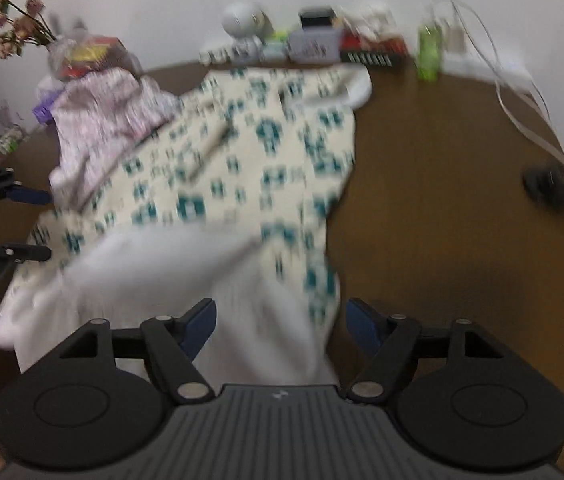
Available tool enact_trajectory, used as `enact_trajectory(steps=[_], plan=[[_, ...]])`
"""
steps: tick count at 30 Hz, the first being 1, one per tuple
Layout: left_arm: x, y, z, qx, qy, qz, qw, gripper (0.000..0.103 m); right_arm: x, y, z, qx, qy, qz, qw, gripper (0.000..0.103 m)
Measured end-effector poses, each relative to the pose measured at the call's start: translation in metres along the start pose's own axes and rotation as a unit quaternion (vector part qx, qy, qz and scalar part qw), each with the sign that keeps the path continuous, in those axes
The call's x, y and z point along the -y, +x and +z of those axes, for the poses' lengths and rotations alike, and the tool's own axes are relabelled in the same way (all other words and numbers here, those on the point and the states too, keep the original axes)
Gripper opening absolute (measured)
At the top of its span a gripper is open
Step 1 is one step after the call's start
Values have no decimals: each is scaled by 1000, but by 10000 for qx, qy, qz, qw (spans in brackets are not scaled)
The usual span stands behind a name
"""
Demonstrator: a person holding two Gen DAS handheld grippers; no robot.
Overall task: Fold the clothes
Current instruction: 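Lower the cream shirt flat onto the table with both tools, then open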
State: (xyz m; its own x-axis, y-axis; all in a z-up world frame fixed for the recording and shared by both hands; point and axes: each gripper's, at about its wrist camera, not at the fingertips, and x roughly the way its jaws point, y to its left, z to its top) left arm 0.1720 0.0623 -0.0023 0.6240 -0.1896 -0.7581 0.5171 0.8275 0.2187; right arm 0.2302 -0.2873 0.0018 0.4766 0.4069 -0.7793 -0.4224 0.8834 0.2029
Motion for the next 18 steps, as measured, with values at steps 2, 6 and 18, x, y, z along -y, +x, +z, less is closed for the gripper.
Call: enact_trajectory(steps=[2, 6, 18], plan=[[4, 4, -4, -48, -139, 140, 9998, 76, -3, 4, -14, -53, 103, -38, 9999, 73], [3, 14, -8, -132, -442, 411, 9981, 66, -10, 10, -26, 123, 23, -390, 9992, 64], [-28, -13, -19, 365, -1579, 586, 9850, 3, -15, -29, -38, 671, -328, -1250, 9893, 5]])
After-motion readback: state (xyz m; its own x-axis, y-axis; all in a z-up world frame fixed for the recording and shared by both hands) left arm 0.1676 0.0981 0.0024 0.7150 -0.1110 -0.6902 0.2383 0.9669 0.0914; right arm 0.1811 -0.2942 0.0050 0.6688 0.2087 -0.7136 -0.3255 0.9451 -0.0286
